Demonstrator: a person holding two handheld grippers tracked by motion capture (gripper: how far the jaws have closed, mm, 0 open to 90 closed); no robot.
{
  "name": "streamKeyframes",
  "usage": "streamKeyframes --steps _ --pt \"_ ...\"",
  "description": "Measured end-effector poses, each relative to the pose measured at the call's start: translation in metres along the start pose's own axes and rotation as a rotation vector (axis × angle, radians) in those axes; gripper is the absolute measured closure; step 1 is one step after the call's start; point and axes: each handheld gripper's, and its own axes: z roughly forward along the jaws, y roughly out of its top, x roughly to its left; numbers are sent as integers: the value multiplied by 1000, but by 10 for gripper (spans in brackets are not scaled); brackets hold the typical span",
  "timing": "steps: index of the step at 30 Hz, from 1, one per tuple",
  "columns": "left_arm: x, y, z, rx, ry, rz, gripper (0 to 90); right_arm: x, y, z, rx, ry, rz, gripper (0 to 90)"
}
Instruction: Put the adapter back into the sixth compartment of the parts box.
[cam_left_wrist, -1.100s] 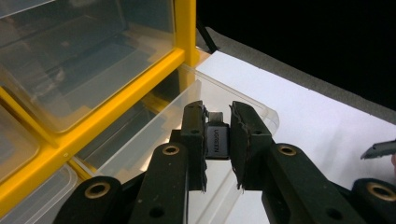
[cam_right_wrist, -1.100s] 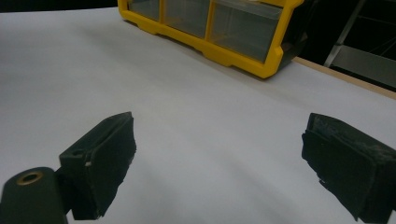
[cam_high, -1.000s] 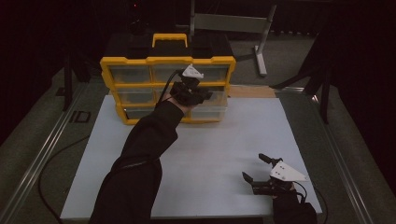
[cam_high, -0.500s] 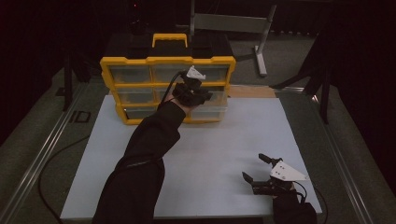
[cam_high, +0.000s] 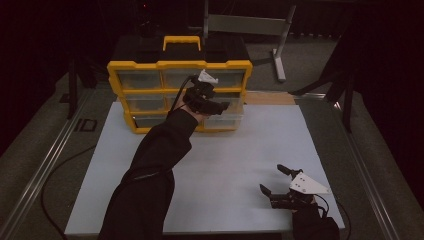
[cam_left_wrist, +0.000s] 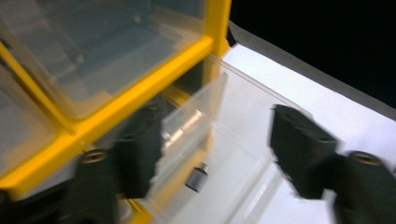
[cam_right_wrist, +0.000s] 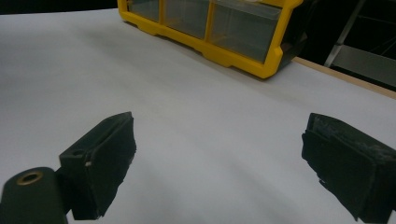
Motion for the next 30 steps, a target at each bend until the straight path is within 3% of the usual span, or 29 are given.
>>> streamKeyframes --steps 1,3,7,8,10,20,30 --pt "-1 -1 -1 6 17 6 241 0 0 0 0 0 -1 97" --pt "-1 -2 -2 13 18 -4 157 0 0 0 0 -2 -2 97" --pt "0 -4 -5 16 -3 -3 86 0 0 0 2 -3 -3 97" --pt "0 -5 -6 20 9 -1 50 0 0 0 2 -3 -3 97" --pt "1 -8 -8 15 -38 1 0 0 0 0 3 -3 -2 97" --pt "1 -22 -23 -31 -77 14 0 1 0 0 4 -6 -4 97" --pt "1 -36 -36 -36 -103 23 0 1 1 0 1 -4 0 97"
